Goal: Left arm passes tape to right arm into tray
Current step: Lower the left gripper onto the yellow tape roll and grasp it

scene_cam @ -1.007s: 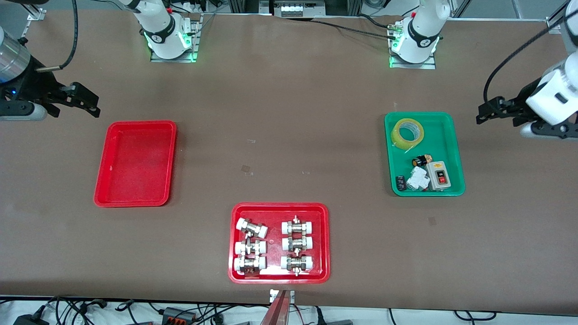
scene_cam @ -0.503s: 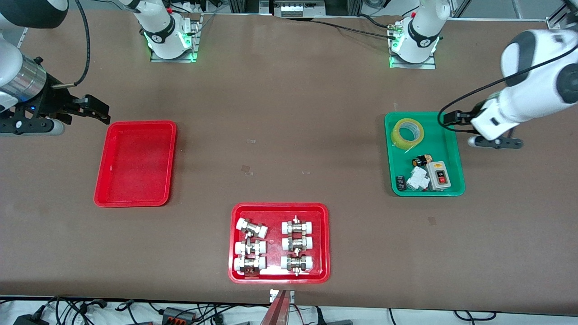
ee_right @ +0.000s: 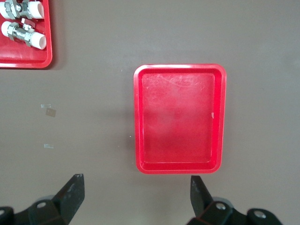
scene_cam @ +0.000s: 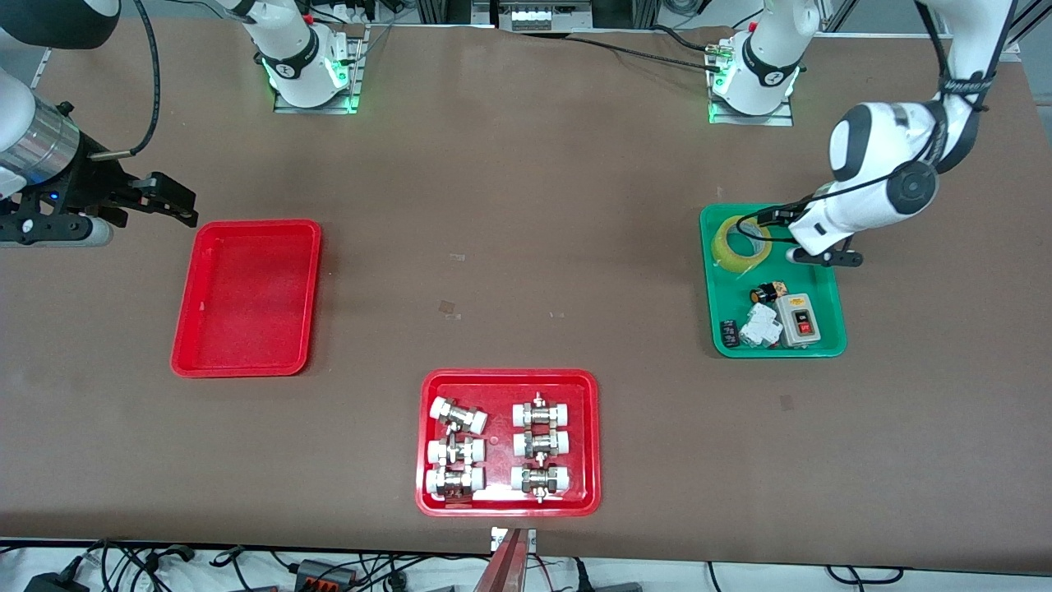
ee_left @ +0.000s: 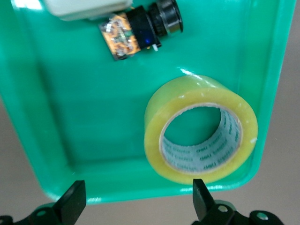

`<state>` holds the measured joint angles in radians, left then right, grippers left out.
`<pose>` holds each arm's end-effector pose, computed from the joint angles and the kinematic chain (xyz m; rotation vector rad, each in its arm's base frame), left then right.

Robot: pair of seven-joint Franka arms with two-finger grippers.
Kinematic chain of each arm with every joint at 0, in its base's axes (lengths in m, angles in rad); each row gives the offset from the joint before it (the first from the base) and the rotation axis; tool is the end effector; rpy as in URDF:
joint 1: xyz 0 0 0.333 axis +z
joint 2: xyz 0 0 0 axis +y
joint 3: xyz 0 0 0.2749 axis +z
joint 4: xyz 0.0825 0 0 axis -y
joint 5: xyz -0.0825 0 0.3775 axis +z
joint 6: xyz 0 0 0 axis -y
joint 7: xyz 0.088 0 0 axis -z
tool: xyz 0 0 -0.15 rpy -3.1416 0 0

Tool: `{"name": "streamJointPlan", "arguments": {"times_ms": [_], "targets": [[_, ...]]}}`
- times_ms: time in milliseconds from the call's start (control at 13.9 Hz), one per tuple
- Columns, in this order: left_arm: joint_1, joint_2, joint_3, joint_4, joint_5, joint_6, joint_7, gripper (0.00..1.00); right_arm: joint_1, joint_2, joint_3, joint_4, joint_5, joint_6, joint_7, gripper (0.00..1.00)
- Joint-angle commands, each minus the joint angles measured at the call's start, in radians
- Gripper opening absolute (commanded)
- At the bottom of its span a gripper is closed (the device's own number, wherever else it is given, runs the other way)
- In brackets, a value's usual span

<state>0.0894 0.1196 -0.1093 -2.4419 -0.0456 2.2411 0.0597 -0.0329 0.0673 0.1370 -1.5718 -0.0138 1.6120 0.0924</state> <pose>0.4269 -0.0133 0.1559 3.0514 -0.0715 -0.4910 0.5642 0.0551 0.5063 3.1341 0.0192 -0.0406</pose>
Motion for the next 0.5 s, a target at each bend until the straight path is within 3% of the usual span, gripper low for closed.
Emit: {"name": "streamJointPlan", "arguments": {"times_ms": [0,216,288,431], "targets": [[0.003,0.047,-0.012,0.007,-0.013,0.058,0.022,1.0,-0.001,-0.004,0.0,0.009,0.0,-0.012,0.003,1.0],[0.001,0.094,-0.013,0.007,-0.013,0.117,0.022,1.0,-0.001,-0.004,0.0,0.01,0.0,-0.014,0.001,1.0],[0.001,0.095,-0.013,0.007,-0.013,0.117,0.022,0.93,-0.001,-0.006,0.0,0.009,0.0,-0.014,-0.002,1.0],[0.001,0.11,-0.013,0.007,-0.013,0.133,0.022,0.57,-0.001,-0.006,0.0,0.009,0.001,-0.014,-0.003,1.0]]}}
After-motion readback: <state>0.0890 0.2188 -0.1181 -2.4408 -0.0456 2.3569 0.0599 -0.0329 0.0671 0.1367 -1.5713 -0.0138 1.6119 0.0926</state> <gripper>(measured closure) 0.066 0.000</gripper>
